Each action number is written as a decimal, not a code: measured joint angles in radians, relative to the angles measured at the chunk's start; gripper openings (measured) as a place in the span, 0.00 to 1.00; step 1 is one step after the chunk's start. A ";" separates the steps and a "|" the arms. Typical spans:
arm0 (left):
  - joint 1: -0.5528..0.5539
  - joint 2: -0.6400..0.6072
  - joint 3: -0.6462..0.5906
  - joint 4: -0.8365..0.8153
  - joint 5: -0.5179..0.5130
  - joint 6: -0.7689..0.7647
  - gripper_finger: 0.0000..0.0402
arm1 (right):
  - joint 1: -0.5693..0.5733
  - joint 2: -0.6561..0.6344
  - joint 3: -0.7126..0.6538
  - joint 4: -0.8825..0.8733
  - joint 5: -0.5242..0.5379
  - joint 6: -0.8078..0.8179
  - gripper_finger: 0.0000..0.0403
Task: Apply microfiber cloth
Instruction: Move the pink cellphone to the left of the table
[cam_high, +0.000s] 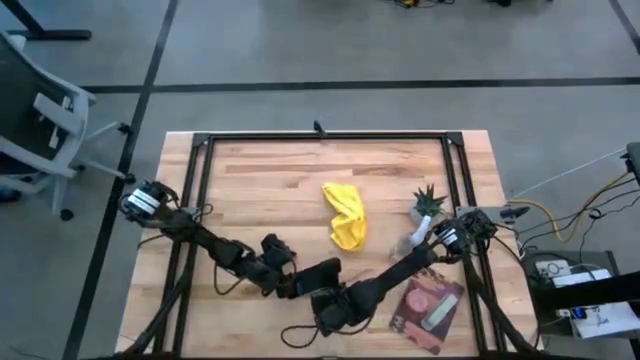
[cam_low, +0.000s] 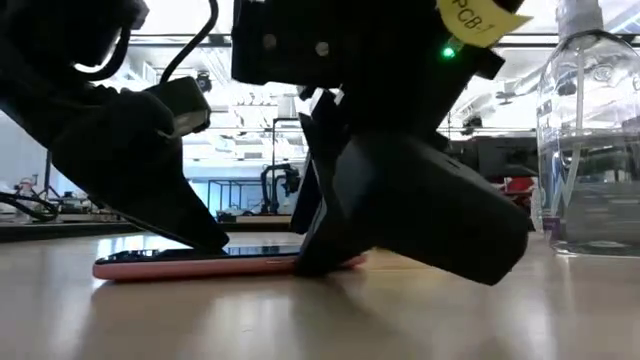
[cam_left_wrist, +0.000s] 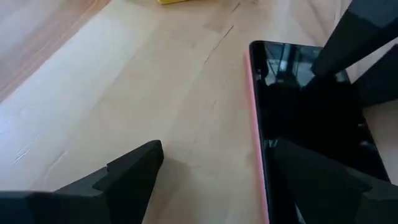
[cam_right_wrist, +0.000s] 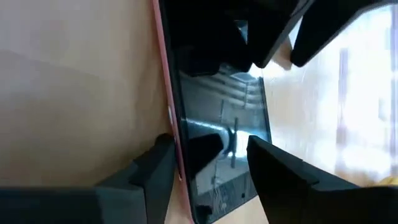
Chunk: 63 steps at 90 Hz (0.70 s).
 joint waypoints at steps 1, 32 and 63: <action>0.000 0.000 0.000 0.000 0.001 0.000 0.77 | -0.001 0.000 0.000 0.002 0.000 -0.006 0.43; 0.000 0.001 -0.001 -0.007 0.013 0.004 0.77 | -0.008 0.005 0.008 0.041 0.067 -0.141 0.36; 0.000 -0.004 -0.002 -0.012 0.035 0.029 0.77 | -0.001 0.005 0.009 0.076 0.135 -0.206 0.29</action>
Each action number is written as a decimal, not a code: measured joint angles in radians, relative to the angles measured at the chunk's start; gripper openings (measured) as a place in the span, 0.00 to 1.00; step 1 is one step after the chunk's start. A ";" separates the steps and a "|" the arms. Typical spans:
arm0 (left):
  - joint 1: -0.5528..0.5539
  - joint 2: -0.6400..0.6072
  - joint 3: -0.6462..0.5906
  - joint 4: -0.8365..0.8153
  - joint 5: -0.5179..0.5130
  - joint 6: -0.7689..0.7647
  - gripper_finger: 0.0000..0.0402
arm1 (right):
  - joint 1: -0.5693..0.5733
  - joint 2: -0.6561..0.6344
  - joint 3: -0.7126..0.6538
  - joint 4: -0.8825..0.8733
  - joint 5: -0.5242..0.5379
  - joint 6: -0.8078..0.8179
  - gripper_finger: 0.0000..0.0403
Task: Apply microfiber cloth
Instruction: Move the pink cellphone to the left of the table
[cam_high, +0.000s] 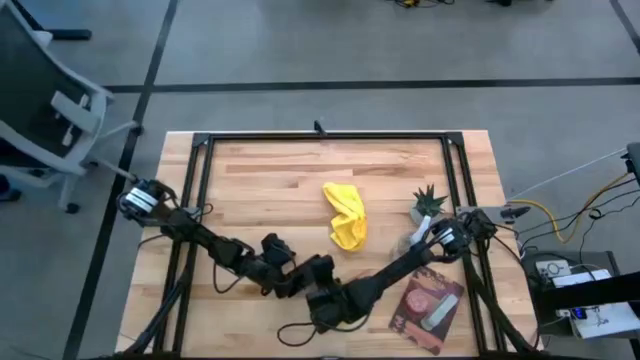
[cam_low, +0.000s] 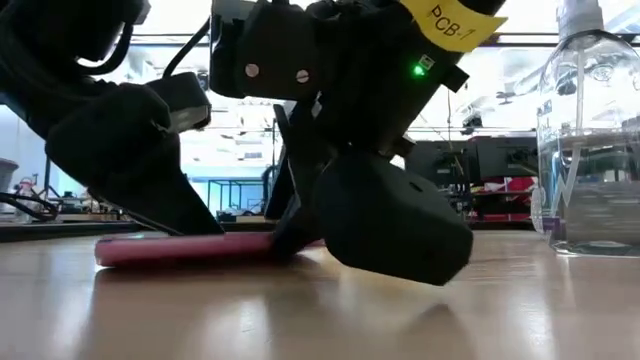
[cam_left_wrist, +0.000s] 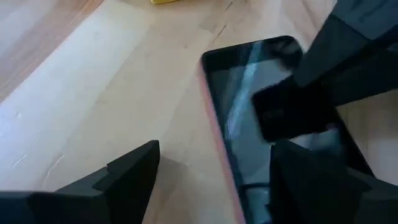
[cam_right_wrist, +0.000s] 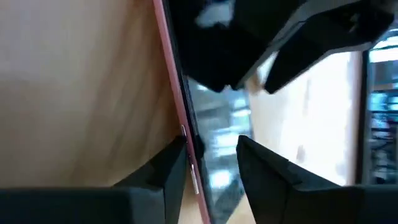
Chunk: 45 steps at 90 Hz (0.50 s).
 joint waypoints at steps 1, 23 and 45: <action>0.000 0.000 0.000 0.000 0.000 0.000 0.77 | 0.001 0.000 0.000 0.001 0.003 -0.002 0.28; 0.000 -0.026 0.000 -0.008 0.009 0.030 0.77 | 0.002 0.000 0.000 0.022 0.005 -0.007 0.25; 0.007 -0.160 -0.004 -0.094 0.030 0.120 0.77 | 0.011 -0.023 0.006 0.027 0.018 0.065 0.30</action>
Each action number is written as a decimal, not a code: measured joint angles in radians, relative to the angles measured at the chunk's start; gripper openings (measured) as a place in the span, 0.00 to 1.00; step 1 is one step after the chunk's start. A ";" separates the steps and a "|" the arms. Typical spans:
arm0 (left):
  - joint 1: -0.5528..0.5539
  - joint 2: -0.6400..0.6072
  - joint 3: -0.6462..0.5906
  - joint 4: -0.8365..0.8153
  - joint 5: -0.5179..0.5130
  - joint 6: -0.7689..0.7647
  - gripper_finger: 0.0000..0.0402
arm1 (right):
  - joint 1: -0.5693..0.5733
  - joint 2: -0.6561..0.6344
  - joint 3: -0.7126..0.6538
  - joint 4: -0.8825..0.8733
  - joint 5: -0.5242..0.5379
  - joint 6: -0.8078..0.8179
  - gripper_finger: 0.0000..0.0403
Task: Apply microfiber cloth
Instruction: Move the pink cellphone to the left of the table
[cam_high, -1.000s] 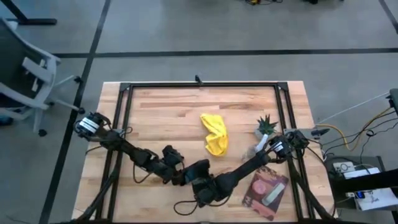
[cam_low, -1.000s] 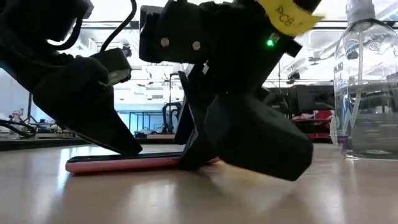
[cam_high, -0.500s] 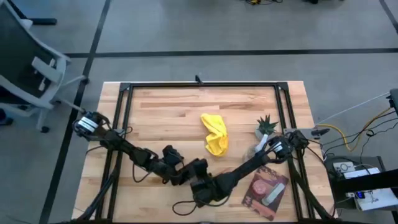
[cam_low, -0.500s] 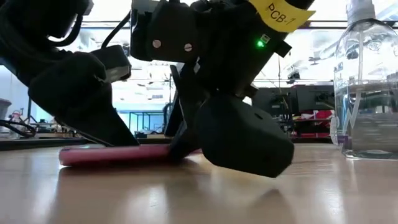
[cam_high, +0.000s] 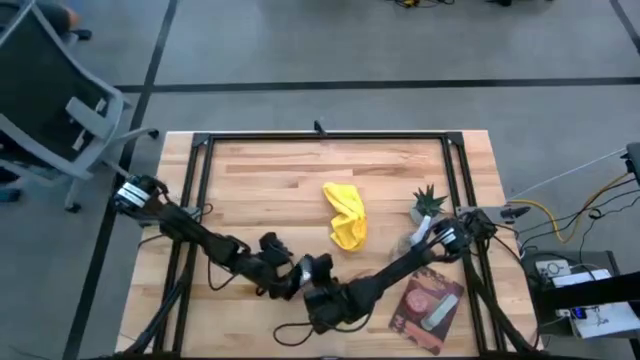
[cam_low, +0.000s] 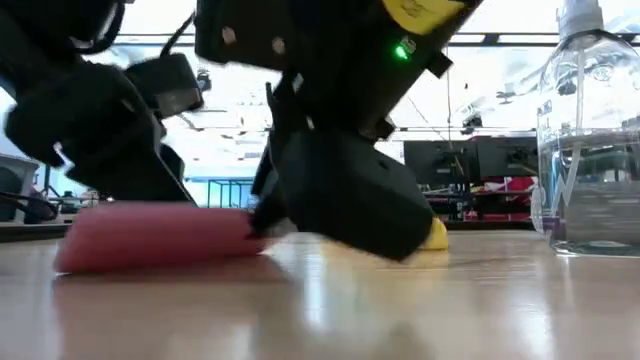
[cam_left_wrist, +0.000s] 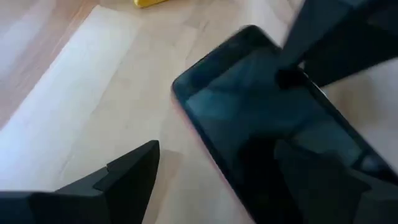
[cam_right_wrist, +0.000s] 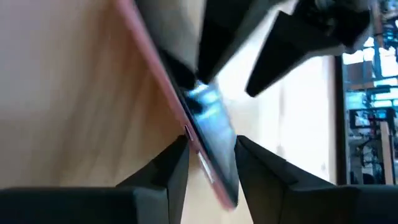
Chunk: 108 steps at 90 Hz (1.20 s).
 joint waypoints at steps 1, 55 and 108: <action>0.002 -0.005 0.000 -0.003 -0.001 0.002 0.77 | 0.001 -0.003 0.000 -0.001 -0.001 0.008 0.30; -0.004 0.036 -0.062 -0.136 -0.059 -0.196 0.77 | -0.071 -0.018 -0.014 -0.111 -0.407 0.439 0.38; -0.080 0.051 -0.084 -0.054 -0.022 -0.228 0.77 | -0.150 0.038 0.021 0.110 -0.657 0.624 0.31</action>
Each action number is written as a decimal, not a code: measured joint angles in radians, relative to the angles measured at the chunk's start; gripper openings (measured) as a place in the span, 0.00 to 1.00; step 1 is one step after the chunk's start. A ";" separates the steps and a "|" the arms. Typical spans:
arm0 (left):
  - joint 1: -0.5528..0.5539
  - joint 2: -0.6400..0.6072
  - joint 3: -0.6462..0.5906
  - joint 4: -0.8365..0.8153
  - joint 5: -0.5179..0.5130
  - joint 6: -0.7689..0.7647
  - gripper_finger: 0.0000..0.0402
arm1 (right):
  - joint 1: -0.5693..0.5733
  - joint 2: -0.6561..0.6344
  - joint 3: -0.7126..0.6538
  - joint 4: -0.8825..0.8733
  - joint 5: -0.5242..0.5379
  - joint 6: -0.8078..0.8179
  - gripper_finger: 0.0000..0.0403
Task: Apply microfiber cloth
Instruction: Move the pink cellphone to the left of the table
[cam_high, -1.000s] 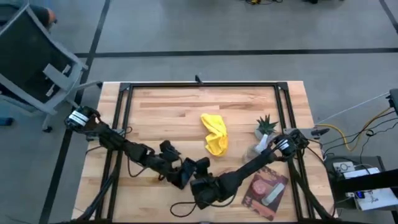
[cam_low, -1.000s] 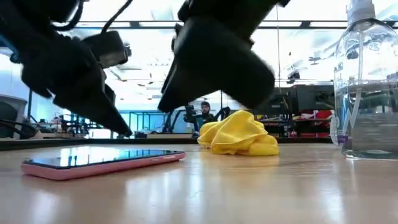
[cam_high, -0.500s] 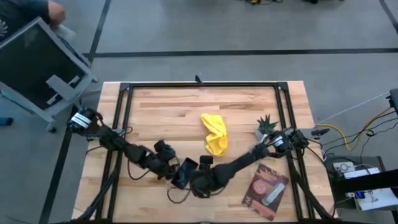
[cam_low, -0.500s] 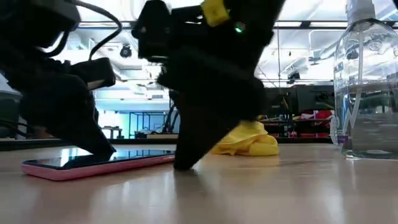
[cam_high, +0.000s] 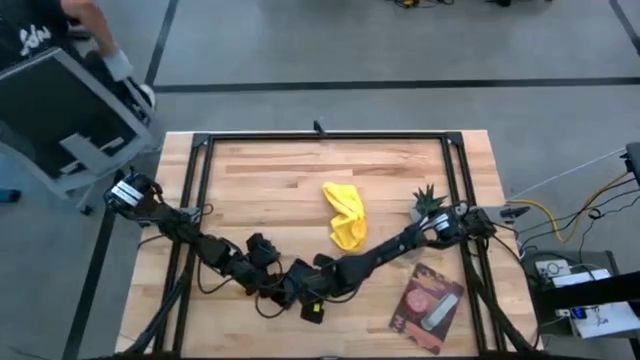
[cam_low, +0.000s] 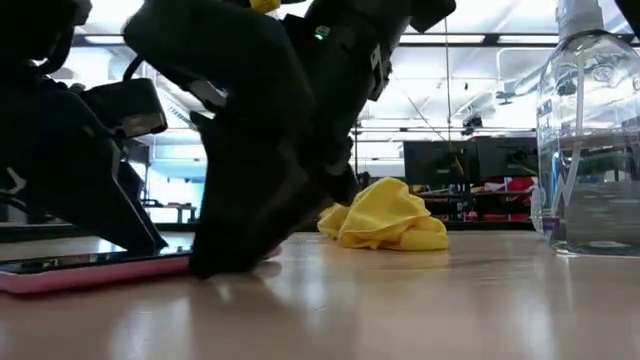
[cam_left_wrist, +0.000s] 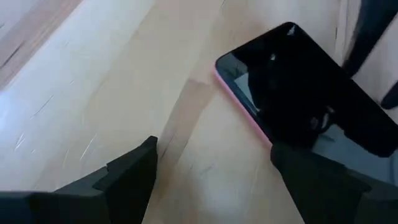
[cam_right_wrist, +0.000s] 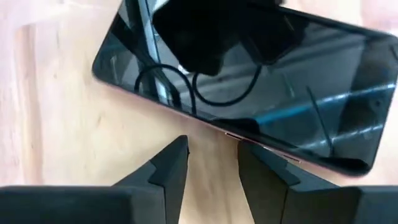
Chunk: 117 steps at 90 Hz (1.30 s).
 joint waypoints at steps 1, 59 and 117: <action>0.000 0.000 0.000 0.000 0.000 0.000 0.77 | 0.000 0.000 0.005 -0.005 0.001 -0.004 0.31; -0.010 -0.043 -0.002 -0.012 0.060 0.313 0.77 | 0.005 0.003 0.074 -0.060 0.082 0.008 0.30; -0.011 -0.035 -0.003 0.012 0.249 0.502 0.77 | -0.027 0.002 0.089 0.077 0.109 -0.113 0.40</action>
